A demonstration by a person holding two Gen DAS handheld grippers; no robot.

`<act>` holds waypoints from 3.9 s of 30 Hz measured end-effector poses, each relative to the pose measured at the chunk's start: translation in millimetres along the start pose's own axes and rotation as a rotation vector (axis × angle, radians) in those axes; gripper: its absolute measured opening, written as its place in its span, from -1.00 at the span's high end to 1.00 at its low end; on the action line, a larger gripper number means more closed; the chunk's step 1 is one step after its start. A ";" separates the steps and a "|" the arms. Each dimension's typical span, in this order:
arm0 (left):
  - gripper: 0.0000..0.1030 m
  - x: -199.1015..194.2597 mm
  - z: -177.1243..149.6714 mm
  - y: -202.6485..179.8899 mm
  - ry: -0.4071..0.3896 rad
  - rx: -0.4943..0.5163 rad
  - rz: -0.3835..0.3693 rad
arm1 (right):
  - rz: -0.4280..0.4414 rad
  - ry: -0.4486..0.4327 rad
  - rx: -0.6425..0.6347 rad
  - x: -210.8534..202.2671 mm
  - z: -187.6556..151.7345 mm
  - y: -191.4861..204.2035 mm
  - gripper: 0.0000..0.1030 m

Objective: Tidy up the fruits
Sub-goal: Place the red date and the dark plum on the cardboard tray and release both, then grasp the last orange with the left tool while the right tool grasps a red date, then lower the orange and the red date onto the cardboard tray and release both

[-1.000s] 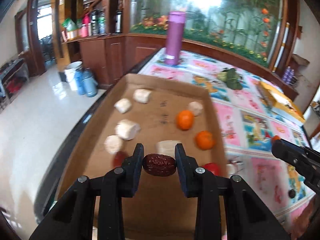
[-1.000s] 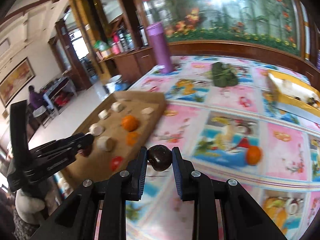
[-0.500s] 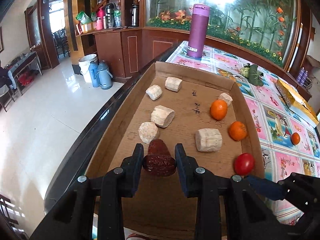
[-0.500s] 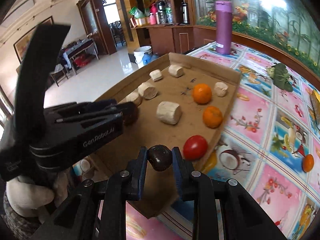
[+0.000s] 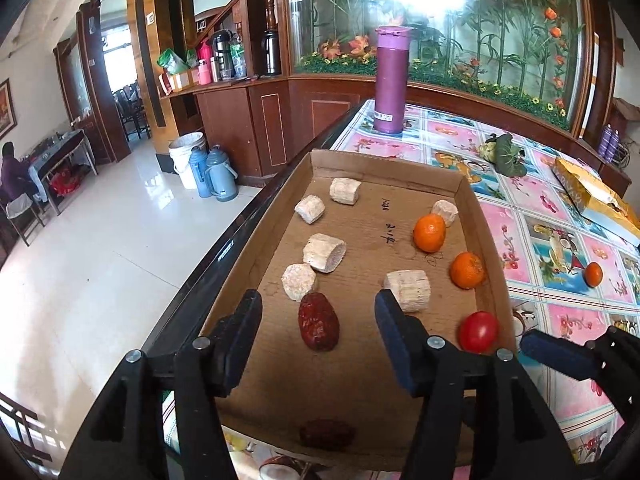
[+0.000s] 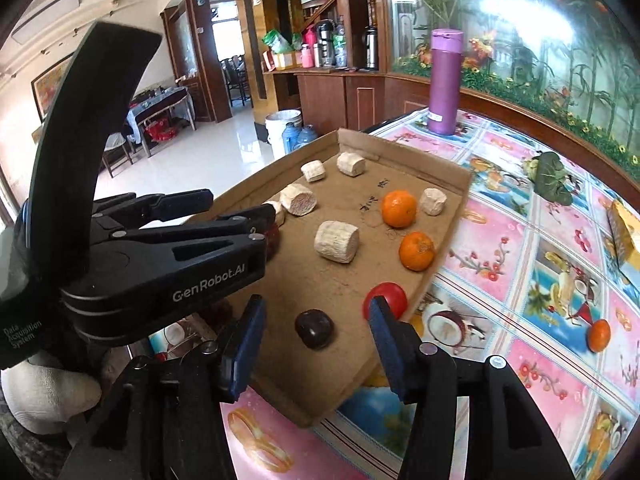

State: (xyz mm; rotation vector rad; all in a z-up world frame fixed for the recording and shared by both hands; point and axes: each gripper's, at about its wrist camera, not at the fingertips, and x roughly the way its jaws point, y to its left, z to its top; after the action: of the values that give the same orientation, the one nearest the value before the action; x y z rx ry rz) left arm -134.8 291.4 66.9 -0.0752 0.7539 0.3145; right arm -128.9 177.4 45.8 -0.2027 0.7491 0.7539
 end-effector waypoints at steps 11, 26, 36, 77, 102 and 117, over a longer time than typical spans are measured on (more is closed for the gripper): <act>-0.19 -15.1 4.8 -34.1 -0.028 0.078 -0.010 | -0.043 -0.054 0.147 -40.0 -13.7 -51.8 -0.25; -0.35 -26.8 6.6 -91.3 -0.020 0.188 -0.062 | -0.197 -0.107 0.359 -103.0 -60.9 -160.9 -0.32; -0.40 -15.5 4.0 -149.4 0.034 0.271 -0.158 | -0.311 -0.043 0.575 -146.6 -126.8 -251.1 -0.33; 0.45 13.9 12.0 -245.6 0.164 0.325 -0.567 | -0.212 0.113 0.300 -111.9 -125.9 -172.3 0.58; 0.44 25.7 -9.2 19.0 0.112 -0.051 -0.152 | 0.049 0.050 0.094 -6.6 19.1 -32.2 0.57; 0.43 24.4 -11.3 17.5 0.086 -0.036 -0.131 | 0.029 0.102 0.103 30.0 16.7 -24.5 0.56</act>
State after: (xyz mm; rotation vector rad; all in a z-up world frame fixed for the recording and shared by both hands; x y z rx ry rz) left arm -131.0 312.2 42.8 -0.1719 0.8249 0.2011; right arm -88.5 183.1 35.3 -0.1380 0.8871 0.7349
